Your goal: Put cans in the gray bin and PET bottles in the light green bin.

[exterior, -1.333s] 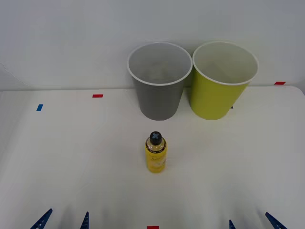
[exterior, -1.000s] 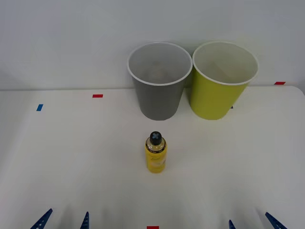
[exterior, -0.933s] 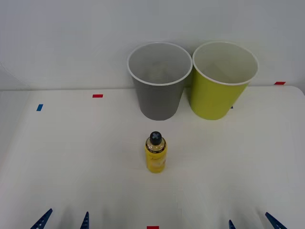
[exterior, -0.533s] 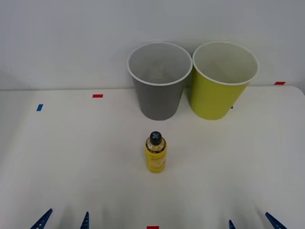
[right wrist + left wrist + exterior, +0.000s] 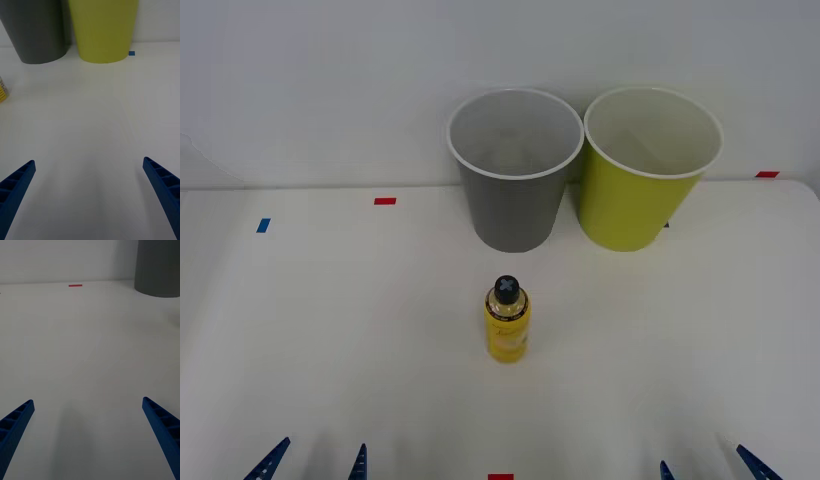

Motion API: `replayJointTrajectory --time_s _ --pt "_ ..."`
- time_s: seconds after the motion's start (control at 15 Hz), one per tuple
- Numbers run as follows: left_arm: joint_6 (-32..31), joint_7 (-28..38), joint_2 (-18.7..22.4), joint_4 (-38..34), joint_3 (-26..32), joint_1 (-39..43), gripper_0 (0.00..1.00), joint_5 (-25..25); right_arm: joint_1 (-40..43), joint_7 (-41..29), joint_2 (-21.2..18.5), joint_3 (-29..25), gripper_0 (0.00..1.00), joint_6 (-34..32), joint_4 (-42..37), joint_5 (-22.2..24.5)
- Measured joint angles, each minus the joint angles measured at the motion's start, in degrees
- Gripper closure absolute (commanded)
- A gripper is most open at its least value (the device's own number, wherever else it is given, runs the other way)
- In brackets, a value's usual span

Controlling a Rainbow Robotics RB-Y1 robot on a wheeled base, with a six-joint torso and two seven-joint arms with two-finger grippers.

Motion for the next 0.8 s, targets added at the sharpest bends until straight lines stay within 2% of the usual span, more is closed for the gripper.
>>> replayJointTrajectory --time_s 0.8 --pt "0.0 0.0 0.0 0.0 0.0 0.0 0.00 0.0 0.0 0.0 0.0 0.0 0.00 0.0 0.0 0.0"
